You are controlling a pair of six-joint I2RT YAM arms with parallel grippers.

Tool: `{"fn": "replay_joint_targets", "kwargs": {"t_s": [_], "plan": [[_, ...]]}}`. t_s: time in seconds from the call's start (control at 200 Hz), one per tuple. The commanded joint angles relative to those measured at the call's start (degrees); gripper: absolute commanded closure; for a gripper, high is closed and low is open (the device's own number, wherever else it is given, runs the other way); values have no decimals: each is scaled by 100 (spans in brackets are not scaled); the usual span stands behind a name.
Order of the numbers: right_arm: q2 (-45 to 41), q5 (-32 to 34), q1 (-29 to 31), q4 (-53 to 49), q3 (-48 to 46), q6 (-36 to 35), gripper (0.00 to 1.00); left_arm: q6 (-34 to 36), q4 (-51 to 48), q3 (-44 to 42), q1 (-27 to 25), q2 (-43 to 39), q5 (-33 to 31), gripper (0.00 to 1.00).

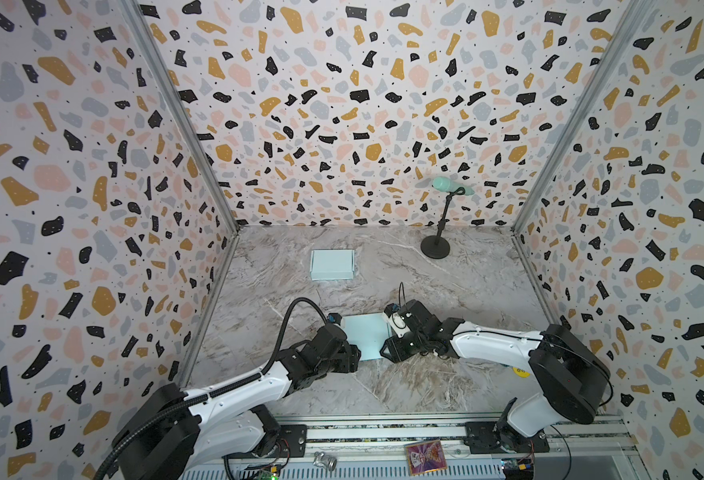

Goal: Fold the paper box
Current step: 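Hold the tilted blank steady with both grippers near the table center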

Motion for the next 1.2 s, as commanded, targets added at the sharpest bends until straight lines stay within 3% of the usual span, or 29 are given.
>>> {"fn": "replay_joint_targets", "kwargs": {"t_s": [0.0,0.466,0.896,1.191], "plan": [[-50,-69,75,112,44,74,48,-144,303,-146,-71,-25,79,27],[-38,-50,190,237,-34,181,49,-217,517,-248,-166,28,-55,36],[14,-45,296,344,-42,268,49,-212,721,-387,-164,8,-41,36],[3,16,287,398,-112,322,49,-177,821,-478,-168,57,-149,45]]}}
